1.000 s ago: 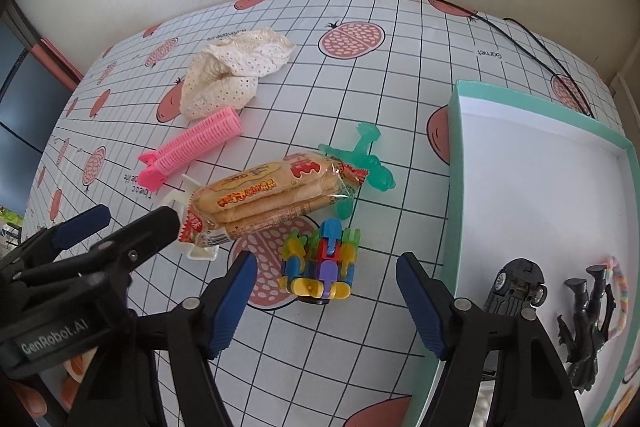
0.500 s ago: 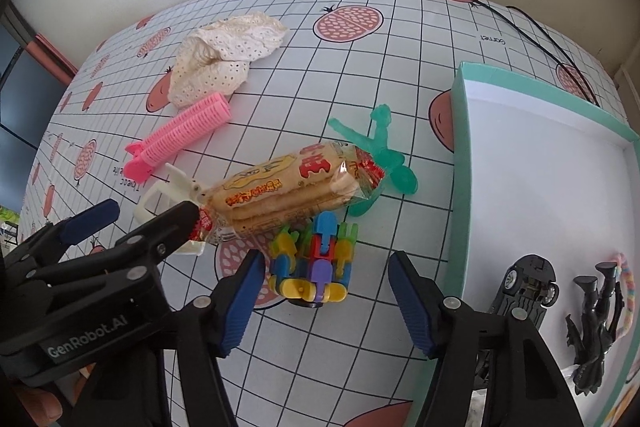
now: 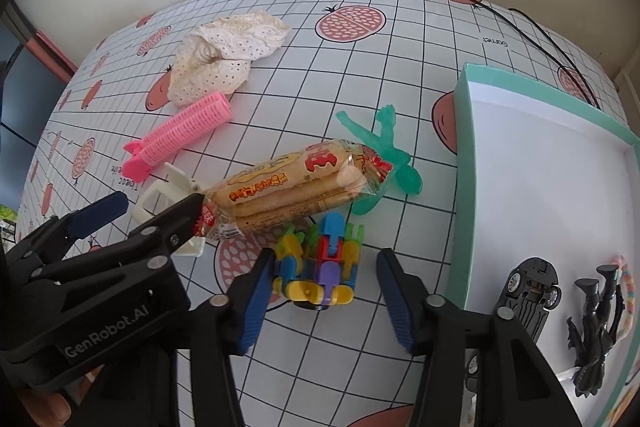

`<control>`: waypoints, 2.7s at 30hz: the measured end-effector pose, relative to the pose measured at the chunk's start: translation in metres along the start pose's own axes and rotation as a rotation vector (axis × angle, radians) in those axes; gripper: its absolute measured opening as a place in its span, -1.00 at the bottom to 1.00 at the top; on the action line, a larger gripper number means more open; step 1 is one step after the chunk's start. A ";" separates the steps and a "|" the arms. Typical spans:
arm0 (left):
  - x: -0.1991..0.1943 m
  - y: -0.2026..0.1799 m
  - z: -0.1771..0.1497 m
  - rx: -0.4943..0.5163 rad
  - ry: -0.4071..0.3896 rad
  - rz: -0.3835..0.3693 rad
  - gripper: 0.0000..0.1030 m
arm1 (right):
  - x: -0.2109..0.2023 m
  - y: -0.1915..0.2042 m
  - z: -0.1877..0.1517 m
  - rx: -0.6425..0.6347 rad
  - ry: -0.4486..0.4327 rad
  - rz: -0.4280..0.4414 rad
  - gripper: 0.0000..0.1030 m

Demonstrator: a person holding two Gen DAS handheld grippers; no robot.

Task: Organize objects
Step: 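Grasp the multicolour block toy with the right tool while the left tool grasps the white claw clip, then carry the block toy and claw clip over the teal tray with both tools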

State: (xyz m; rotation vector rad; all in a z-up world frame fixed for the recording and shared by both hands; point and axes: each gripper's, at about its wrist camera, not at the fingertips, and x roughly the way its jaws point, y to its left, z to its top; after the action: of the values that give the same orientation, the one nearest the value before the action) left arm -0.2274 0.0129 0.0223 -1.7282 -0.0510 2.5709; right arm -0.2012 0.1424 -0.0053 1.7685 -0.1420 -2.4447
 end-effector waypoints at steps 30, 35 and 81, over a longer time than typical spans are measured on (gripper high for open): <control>-0.020 0.014 0.003 -0.061 -0.019 0.003 0.07 | -0.023 -0.003 -0.001 0.014 -0.045 0.061 -0.21; -0.039 0.013 0.010 -0.061 -0.063 -0.001 0.07 | -0.041 -0.007 0.002 0.024 -0.087 0.076 -0.21; -0.063 -0.174 -0.006 0.245 -0.204 -0.176 0.07 | -0.096 -0.204 -0.036 0.381 -0.261 -0.060 -0.21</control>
State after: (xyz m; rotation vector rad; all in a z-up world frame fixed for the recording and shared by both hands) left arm -0.1947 0.1833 0.0870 -1.3152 0.0971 2.4924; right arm -0.1457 0.3584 0.0440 1.5813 -0.6257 -2.8344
